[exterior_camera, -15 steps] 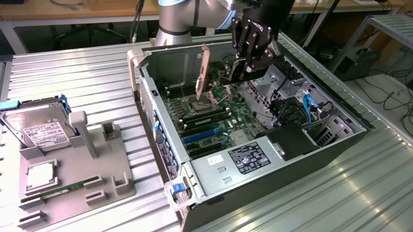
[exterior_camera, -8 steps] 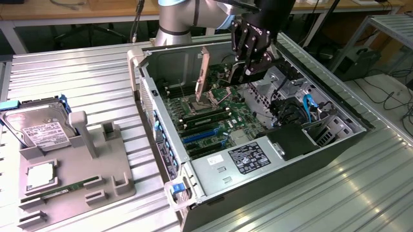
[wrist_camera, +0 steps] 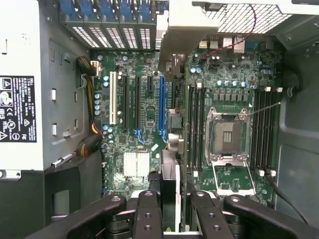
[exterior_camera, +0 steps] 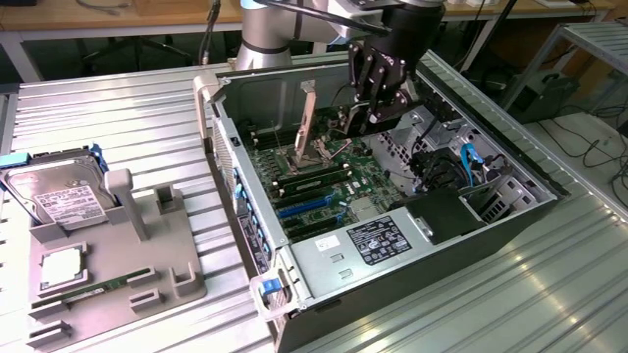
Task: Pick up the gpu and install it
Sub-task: 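Insert the gpu into the slot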
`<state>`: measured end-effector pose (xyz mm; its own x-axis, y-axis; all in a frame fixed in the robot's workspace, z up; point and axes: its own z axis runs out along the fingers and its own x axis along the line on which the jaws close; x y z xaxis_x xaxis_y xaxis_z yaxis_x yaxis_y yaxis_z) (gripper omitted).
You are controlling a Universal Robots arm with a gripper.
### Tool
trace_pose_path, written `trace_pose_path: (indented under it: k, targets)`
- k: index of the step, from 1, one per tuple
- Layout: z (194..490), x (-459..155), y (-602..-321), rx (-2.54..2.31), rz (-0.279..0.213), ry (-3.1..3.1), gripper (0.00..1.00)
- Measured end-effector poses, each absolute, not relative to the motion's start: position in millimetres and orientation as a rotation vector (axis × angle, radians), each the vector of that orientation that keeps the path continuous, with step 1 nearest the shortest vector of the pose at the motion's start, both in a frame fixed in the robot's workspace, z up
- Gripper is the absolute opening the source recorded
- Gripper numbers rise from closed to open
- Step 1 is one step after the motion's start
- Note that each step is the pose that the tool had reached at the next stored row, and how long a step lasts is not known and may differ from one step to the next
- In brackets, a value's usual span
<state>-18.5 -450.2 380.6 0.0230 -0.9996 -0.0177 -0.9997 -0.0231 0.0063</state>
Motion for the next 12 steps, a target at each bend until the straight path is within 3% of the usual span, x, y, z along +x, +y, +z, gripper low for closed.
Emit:
trace_pose_path:
  k: [12]
  targets:
    - [368,-19,-450,-2.246,0.038,2.195,0.28]
